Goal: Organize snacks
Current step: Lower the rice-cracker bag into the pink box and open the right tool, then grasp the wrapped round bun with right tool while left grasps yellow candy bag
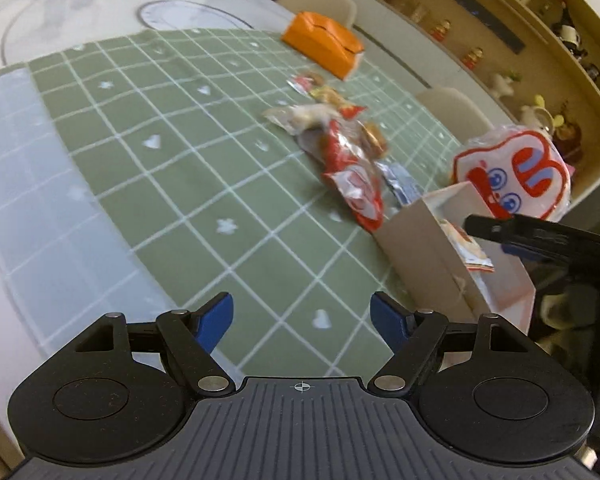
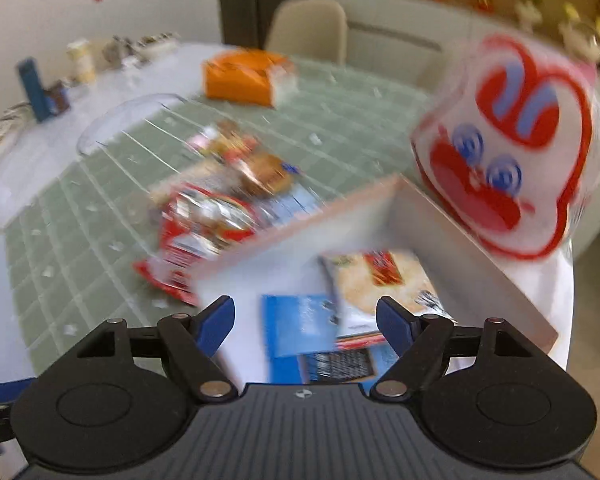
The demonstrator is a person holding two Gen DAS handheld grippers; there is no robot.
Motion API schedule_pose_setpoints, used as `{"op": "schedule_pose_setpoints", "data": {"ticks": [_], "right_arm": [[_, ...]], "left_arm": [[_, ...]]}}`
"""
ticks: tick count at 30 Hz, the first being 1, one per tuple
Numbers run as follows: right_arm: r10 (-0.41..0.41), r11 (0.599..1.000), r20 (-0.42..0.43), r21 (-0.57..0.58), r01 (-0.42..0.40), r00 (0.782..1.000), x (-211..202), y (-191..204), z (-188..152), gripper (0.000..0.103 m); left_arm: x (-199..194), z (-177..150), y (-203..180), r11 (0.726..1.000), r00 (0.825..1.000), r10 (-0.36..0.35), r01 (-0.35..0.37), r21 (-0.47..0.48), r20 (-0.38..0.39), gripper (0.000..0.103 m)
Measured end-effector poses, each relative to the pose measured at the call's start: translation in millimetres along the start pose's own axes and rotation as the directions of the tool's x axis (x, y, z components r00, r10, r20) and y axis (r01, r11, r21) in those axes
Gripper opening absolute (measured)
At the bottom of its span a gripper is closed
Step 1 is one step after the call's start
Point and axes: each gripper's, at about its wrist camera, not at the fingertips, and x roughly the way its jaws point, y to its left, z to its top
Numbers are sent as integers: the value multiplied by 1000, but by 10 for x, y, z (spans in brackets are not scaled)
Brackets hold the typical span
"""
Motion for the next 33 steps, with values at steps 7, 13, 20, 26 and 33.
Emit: {"op": "schedule_pose_setpoints", "data": {"ticks": [7,13,20,26,33], "right_arm": [[214,969,-51,-114,-218,976,-170,557,-223,51],[244,957,-165,-119,-264,956,85,651,-372,50],[127,989,-124,-59,-135,984,223,309,-345,35],[129,992,-113,20,-128,985,347,233,-221,41],[91,988,-128,136,-73,988,650,500,179,57]], "left_arm": [[-35,175,210,996,996,88,-87,-21,29,81],[18,316,211,993,993,116,-116,8,6,80],[235,606,82,988,992,120,-116,101,-38,80],[694,1137,-196,972,998,39,-25,234,-55,80],[1785,2155,-473,923,990,-125,143,357,-73,80]]}}
